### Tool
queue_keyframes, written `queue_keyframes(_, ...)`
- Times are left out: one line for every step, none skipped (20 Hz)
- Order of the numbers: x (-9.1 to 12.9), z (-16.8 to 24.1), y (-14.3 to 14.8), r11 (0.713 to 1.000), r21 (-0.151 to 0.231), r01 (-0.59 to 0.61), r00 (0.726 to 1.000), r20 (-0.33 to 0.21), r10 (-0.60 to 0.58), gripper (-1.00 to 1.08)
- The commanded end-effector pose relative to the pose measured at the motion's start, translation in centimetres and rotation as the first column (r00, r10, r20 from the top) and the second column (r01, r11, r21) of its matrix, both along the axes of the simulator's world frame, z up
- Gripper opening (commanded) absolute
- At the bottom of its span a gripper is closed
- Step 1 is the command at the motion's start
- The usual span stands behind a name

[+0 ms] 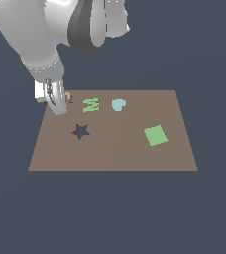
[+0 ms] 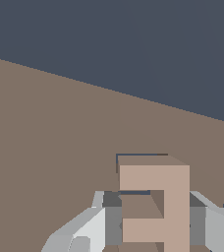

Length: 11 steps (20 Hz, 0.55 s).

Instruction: Insert a designated object into the corresponding slot on a board.

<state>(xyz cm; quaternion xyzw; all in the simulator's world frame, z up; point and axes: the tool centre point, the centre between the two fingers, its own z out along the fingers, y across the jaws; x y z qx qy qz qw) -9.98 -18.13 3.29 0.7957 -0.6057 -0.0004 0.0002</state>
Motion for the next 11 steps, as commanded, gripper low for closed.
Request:
queue_keyframes(0.01, -0.30, 0.01, 1.000, 0.000, 0.000, 1.000, 0.000, 0.000, -1.00)
queue_keyframes(0.01, -0.30, 0.01, 1.000, 0.000, 0.000, 1.000, 0.000, 0.000, 1.00)
queue_keyframes(0.01, -0.30, 0.01, 1.000, 0.000, 0.000, 1.000, 0.000, 0.000, 1.00)
queue_keyframes(0.01, -0.30, 0.01, 1.000, 0.000, 0.000, 1.000, 0.000, 0.000, 1.00)
queue_keyframes(0.01, -0.30, 0.01, 1.000, 0.000, 0.000, 1.000, 0.000, 0.000, 1.00)
queue_keyframes(0.01, -0.30, 0.01, 1.000, 0.000, 0.000, 1.000, 0.000, 0.000, 1.00)
queue_keyframes(0.01, -0.30, 0.01, 1.000, 0.000, 0.000, 1.000, 0.000, 0.000, 1.00)
queue_keyframes(0.01, -0.30, 0.01, 1.000, 0.000, 0.000, 1.000, 0.000, 0.000, 1.00)
queue_keyframes(0.01, -0.30, 0.01, 1.000, 0.000, 0.000, 1.000, 0.000, 0.000, 1.00)
queue_keyframes(0.01, -0.30, 0.01, 1.000, 0.000, 0.000, 1.000, 0.000, 0.000, 1.00)
queue_keyframes(0.01, -0.30, 0.01, 1.000, 0.000, 0.000, 1.000, 0.000, 0.000, 1.00)
